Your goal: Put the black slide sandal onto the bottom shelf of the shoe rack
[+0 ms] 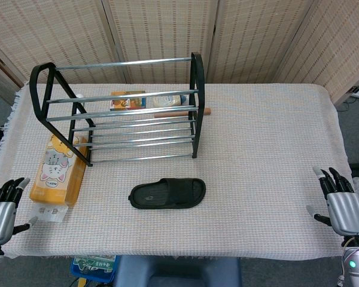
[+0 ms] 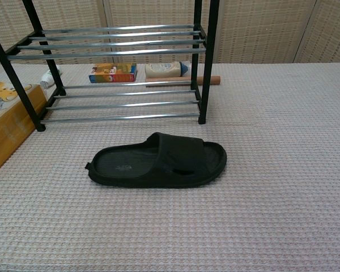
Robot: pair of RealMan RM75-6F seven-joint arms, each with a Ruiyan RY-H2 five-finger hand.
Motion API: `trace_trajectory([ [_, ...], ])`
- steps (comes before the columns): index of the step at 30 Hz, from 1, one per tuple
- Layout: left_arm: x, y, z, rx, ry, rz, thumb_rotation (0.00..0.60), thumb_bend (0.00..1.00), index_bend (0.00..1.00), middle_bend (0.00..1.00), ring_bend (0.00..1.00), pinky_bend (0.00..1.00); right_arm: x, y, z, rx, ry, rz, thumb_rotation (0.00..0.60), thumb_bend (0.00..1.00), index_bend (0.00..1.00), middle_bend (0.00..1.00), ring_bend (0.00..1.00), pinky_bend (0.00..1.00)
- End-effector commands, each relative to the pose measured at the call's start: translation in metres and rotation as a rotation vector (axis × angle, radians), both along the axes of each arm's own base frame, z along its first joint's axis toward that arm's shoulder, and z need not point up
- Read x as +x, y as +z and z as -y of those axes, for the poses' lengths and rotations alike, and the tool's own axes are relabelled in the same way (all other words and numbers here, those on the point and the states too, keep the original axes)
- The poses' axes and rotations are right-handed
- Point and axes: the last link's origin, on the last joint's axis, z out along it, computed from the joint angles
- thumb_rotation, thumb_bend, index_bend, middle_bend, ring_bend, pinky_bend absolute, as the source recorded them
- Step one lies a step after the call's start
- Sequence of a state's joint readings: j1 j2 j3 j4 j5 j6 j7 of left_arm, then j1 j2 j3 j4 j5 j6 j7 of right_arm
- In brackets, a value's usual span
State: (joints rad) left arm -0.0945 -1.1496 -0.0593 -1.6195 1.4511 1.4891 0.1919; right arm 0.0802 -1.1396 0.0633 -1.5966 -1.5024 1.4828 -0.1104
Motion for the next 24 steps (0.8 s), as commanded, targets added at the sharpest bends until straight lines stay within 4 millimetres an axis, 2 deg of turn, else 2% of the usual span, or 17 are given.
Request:
trace_trajectory([
  [1, -0.001, 0.000, -0.002, 0.013, 0.011, -0.004, 0.600, 0.16, 0.14, 0.14, 0.12, 0.23, 0.000, 0.000, 0.000, 0.006, -0.002, 0.002, 0.600, 0.20, 0.00, 0.13, 0.10, 0.15],
  [13, 0.006, 0.008, -0.005, 0.021, -0.042, 0.022, 0.600, 0.16, 0.15, 0.14, 0.12, 0.23, 0.002, 0.004, -0.003, -0.011, 0.022, 0.005, 0.600, 0.20, 0.00, 0.13, 0.10, 0.15],
  [20, 0.030, 0.006, -0.014, -0.036, -0.159, 0.047, 0.600, 0.16, 0.16, 0.14, 0.13, 0.23, 0.003, 0.011, -0.003, -0.032, 0.039, 0.003, 0.600, 0.20, 0.00, 0.13, 0.10, 0.15],
  [24, 0.051, 0.000, -0.023, -0.094, -0.239, 0.072, 0.600, 0.16, 0.16, 0.14, 0.13, 0.23, 0.004, 0.012, -0.002, -0.027, 0.047, 0.002, 0.600, 0.20, 0.00, 0.13, 0.10, 0.15],
])
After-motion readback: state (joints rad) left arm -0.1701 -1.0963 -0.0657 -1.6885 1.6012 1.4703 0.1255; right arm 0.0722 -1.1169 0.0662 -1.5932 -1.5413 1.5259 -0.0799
